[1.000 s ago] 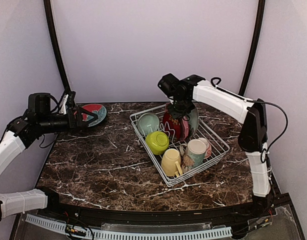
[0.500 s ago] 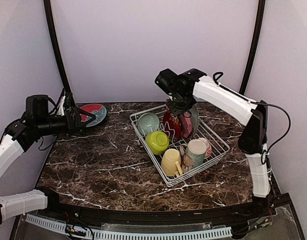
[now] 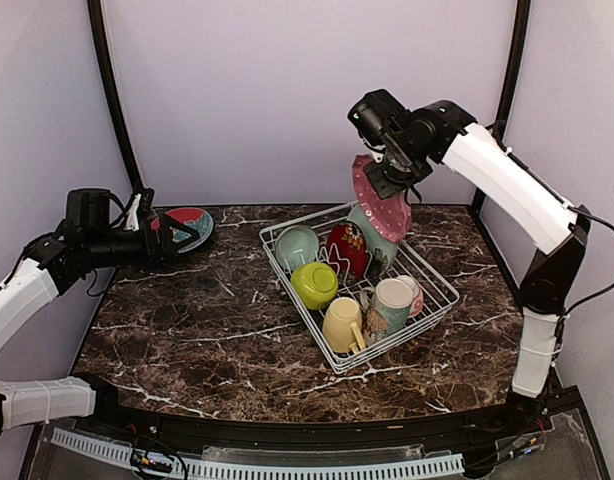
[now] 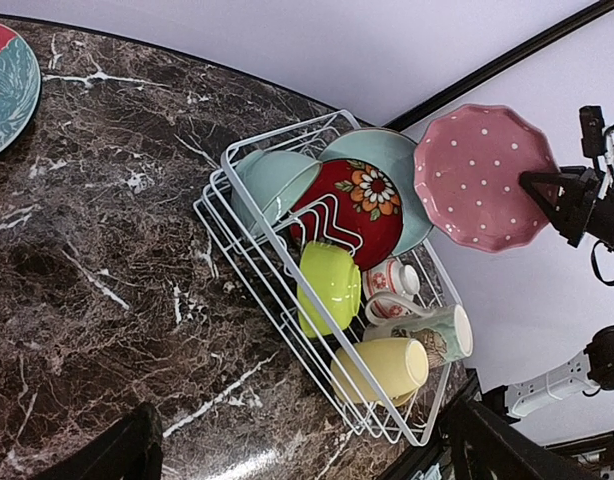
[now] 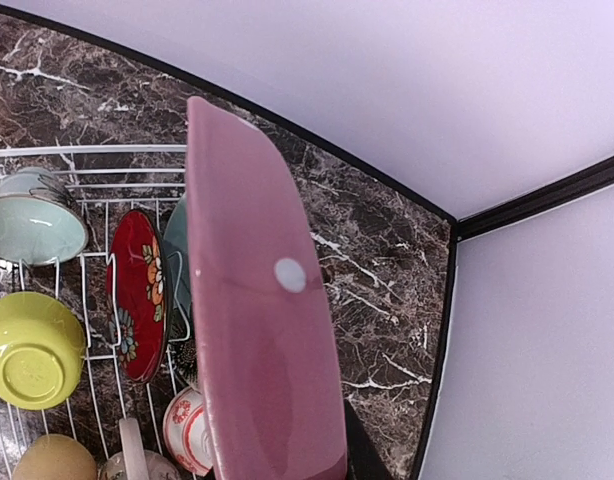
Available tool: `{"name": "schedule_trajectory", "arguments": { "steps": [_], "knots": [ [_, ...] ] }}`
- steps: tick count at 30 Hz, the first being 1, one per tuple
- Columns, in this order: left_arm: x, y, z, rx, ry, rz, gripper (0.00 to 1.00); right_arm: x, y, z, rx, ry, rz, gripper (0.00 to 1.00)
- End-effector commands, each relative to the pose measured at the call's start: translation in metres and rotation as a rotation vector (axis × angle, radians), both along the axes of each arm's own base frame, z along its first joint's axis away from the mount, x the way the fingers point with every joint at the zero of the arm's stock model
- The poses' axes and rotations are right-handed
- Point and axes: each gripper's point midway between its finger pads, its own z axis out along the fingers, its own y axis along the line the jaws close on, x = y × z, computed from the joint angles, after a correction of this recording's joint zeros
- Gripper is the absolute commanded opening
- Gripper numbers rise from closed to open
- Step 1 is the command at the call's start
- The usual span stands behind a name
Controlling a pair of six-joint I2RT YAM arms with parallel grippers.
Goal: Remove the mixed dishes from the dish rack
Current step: Grab the plate from the dish rack.
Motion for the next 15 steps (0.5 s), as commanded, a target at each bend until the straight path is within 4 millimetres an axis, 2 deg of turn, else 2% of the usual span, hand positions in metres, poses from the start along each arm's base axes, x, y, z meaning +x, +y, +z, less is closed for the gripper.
{"name": "schedule_trajectory", "arguments": {
  "steps": [1, 5, 10, 15],
  "knots": [
    [0.008, -0.006, 0.011, -0.033, -0.026, -0.001, 0.99, 0.000, -0.010, 0.052, 0.088, -0.146, -0.034, 0.00],
    [0.013, -0.012, 0.013, -0.072, -0.024, -0.007, 0.99, -0.005, 0.001, 0.066, 0.271, -0.137, 0.037, 0.00],
    [0.012, -0.032, 0.018, -0.158, -0.024, -0.073, 0.99, -0.013, 0.026, 0.078, 0.612, -0.056, 0.186, 0.00],
    [0.016, -0.055, 0.037, -0.264, -0.072, -0.117, 0.99, -0.023, 0.049, 0.085, 0.885, 0.037, 0.300, 0.00]
  ]
}}
